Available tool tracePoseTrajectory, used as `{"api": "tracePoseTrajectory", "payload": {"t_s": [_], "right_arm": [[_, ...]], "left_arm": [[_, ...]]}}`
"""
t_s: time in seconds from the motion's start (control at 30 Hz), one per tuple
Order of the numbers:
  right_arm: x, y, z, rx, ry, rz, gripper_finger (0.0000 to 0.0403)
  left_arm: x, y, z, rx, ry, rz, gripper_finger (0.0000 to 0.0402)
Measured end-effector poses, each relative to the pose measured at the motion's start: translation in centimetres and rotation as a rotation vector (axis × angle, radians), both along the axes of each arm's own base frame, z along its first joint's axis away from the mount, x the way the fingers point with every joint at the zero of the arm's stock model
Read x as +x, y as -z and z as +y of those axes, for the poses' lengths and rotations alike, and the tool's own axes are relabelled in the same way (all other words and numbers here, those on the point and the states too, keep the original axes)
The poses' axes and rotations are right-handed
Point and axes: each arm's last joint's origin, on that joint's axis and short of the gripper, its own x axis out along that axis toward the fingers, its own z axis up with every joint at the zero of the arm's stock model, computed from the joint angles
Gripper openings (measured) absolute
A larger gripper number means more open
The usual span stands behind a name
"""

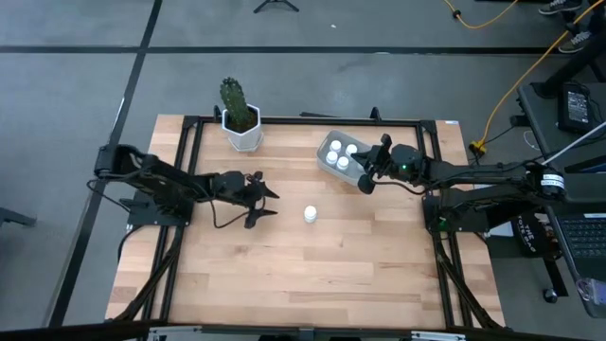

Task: Pick and place pill bottles into a basket
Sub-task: Put the white pill bottle into the gray bin

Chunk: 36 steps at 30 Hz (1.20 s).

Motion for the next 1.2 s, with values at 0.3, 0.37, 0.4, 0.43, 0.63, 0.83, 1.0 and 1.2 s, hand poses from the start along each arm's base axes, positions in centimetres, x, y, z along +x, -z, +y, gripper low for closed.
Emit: {"api": "tracePoseTrajectory", "payload": {"t_s": [0.3,0.37,0.4,0.43,0.63,0.83,1.0,1.2], "right_arm": [[0.0,0.0,0.0,0.002,-0.001,-0.002,0.0022],[0.0,-0.1,0.3,0.000,-0.012,-0.008,0.0022],[0.1,-0.2,0.5,-0.001,-0.020,-0.009,0.0022],[0.1,-0.2,0.6,-0.003,-0.028,-0.008,0.0022],[0.2,-0.2,1.0,-0.025,-0.053,0.003,0.0012],[0.2,-0.2,1.0,-0.025,-0.053,0.003,0.0006],[0.2,-0.2,1.0,-0.024,-0.053,0.003,0.0015],[0.2,-0.2,1.0,-0.023,-0.053,0.002,0.0018]], "left_arm": [[1.3,2.3,-0.1,0.041,0.059,-0.055,0.0246],[1.5,2.8,0.0,0.022,0.050,-0.050,0.0246],[1.6,3.1,0.0,0.013,0.046,-0.046,0.0246],[1.8,3.3,0.0,0.008,0.045,-0.039,0.0246],[3.0,3.6,0.1,0.054,0.065,-0.041,0.0246],[3.1,3.5,0.1,0.049,0.063,-0.043,0.0246],[3.2,3.4,0.1,0.047,0.058,-0.046,0.0246],[4.2,2.9,-0.4,0.060,0.085,-0.064,0.0246]]}}
